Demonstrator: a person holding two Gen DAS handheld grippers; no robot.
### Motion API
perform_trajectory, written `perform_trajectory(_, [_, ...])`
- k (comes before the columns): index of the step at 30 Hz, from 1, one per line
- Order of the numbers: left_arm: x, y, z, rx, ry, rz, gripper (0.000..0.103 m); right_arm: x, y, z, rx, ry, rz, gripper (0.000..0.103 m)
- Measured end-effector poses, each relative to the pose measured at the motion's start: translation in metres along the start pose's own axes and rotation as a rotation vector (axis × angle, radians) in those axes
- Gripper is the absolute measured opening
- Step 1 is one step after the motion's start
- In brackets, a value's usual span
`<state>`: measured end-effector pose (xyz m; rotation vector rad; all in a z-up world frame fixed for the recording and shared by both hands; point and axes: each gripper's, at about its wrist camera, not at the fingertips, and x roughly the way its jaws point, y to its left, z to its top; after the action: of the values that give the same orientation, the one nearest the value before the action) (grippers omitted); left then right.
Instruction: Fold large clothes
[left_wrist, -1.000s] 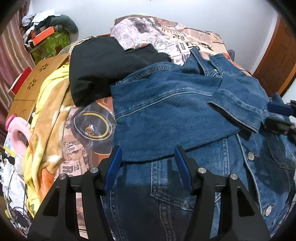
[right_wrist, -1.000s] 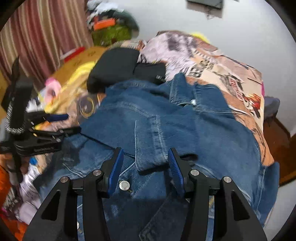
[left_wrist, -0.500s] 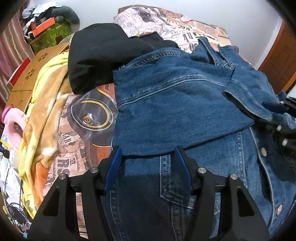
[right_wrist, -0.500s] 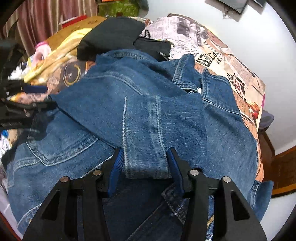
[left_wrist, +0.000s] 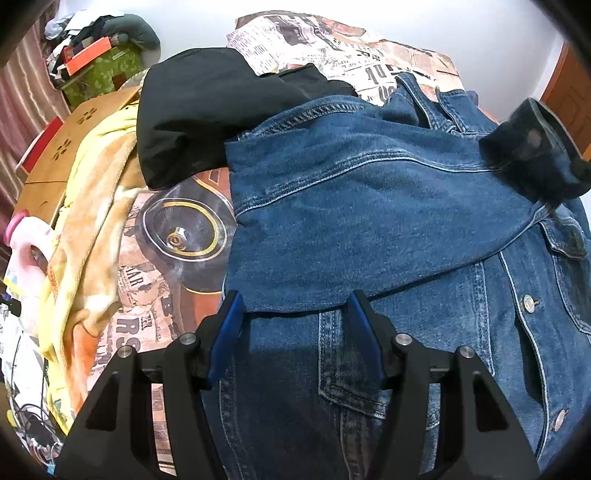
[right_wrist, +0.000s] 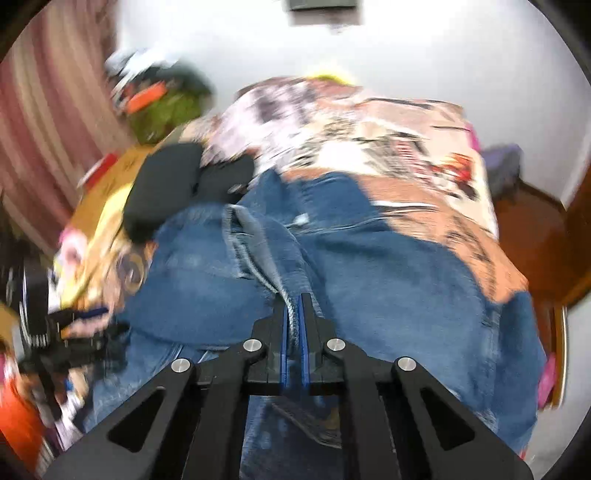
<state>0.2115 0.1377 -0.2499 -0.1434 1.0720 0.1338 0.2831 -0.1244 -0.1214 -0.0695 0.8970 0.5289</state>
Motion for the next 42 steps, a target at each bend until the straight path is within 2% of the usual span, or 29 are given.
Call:
perform_trajectory(6, [-0.004, -0.004, 0.000, 0.006, -0.005, 0.003, 0.058, -0.011, -0.053, -0.003, 0.176, -0.037, -0.095, 0.005])
perform_trajectory(9, [-0.005, -0.008, 0.001, 0.011, -0.008, 0.002, 0.058, -0.011, -0.072, -0.008, 0.252, -0.024, -0.077, 0.009])
perform_trajectory(11, [-0.006, -0.010, 0.002, 0.015, -0.008, 0.000, 0.058, -0.008, -0.083, -0.012, 0.334, 0.002, -0.030, 0.022])
perform_trajectory(12, [-0.006, -0.012, 0.002, 0.017, -0.007, 0.000, 0.058, -0.006, -0.088, -0.014, 0.367, 0.010, -0.011, 0.038])
perform_trajectory(13, [-0.006, -0.013, 0.001, 0.019, -0.007, 0.000, 0.058, -0.004, -0.092, -0.017, 0.404, 0.017, 0.012, 0.049])
perform_trajectory(14, [-0.005, -0.015, 0.001, 0.023, -0.007, 0.003, 0.058, -0.003, -0.093, -0.019, 0.420, 0.014, 0.023, 0.050])
perform_trajectory(16, [-0.003, -0.018, 0.000, 0.031, -0.003, 0.008, 0.058, 0.001, -0.092, -0.023, 0.423, 0.018, 0.033, 0.050])
perform_trajectory(21, [0.007, -0.021, -0.003, 0.050, 0.026, 0.017, 0.058, 0.035, -0.090, -0.028, 0.417, 0.140, 0.047, 0.053])
perform_trajectory(27, [0.011, -0.020, -0.003, 0.068, 0.008, 0.045, 0.071, 0.053, -0.095, -0.022, 0.405, 0.157, 0.059, 0.054])
perform_trajectory(29, [0.014, -0.018, -0.002, 0.066, 0.004, 0.051, 0.079, 0.054, -0.093, -0.019, 0.383, 0.158, 0.047, 0.049])
perform_trajectory(30, [0.015, -0.017, -0.001, 0.062, 0.000, 0.056, 0.080, 0.055, -0.090, -0.017, 0.359, 0.158, 0.027, 0.042])
perform_trajectory(31, [0.016, -0.015, 0.000, 0.059, 0.000, 0.056, 0.082, 0.054, -0.088, -0.017, 0.342, 0.157, 0.017, 0.031])
perform_trajectory(35, [0.017, -0.014, 0.003, 0.048, 0.004, 0.058, 0.082, 0.043, -0.076, -0.012, 0.286, 0.122, 0.019, 0.025])
perform_trajectory(42, [0.000, -0.013, 0.010, 0.051, -0.037, 0.108, 0.081, -0.020, -0.048, 0.001, 0.198, -0.046, 0.025, 0.025])
